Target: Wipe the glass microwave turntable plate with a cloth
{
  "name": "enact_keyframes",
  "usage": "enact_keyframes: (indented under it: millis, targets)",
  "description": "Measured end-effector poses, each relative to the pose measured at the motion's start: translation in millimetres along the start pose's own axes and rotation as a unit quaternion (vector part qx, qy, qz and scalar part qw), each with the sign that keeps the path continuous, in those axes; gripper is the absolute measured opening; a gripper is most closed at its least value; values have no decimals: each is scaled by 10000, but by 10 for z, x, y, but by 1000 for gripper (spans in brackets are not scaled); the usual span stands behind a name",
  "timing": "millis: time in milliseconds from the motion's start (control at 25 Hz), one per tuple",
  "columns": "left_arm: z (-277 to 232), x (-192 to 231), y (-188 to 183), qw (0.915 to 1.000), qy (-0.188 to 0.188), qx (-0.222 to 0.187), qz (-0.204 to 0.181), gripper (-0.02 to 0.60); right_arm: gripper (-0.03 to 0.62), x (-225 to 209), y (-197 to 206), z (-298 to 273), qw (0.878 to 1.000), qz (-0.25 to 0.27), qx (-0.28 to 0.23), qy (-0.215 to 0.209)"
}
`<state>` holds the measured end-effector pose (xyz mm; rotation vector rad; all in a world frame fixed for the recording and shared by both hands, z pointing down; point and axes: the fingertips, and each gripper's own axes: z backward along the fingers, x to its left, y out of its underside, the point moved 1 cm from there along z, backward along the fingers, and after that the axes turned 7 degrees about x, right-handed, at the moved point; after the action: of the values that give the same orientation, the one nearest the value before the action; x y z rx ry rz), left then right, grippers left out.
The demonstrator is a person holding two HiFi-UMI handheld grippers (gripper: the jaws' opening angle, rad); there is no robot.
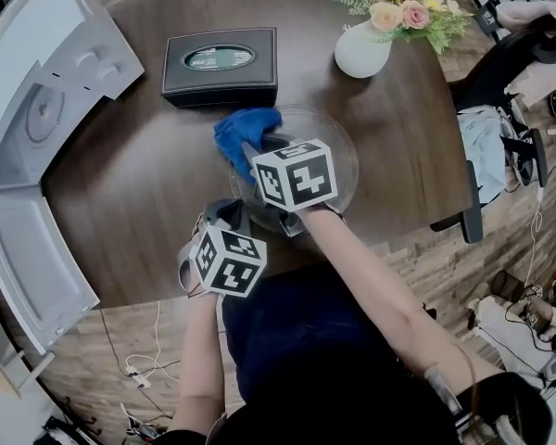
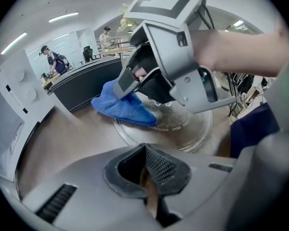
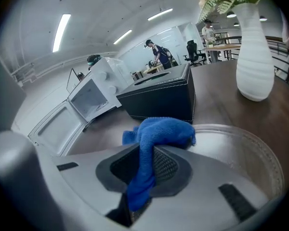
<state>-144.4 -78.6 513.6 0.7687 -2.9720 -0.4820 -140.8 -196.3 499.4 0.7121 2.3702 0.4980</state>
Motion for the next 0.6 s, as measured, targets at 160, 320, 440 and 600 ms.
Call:
enact_keyframes:
  millis: [160,320,440,600]
  targets:
    - [-5,4,-2,10000,19,-8,28,2,48,-94,12,25,9999,-118,-1,88]
    - [-6,6,3,10000,14,2,24,2,48,-237,-2,137,9992,-237,-51,311]
    - [-2,6,2,10000,12,9,48,2,48,-334,31,194,9986,-359,-63,373]
    - [-7,0,-4,10000,-42,22,20,3,48,-454,65,271,9978,-498,-111,434]
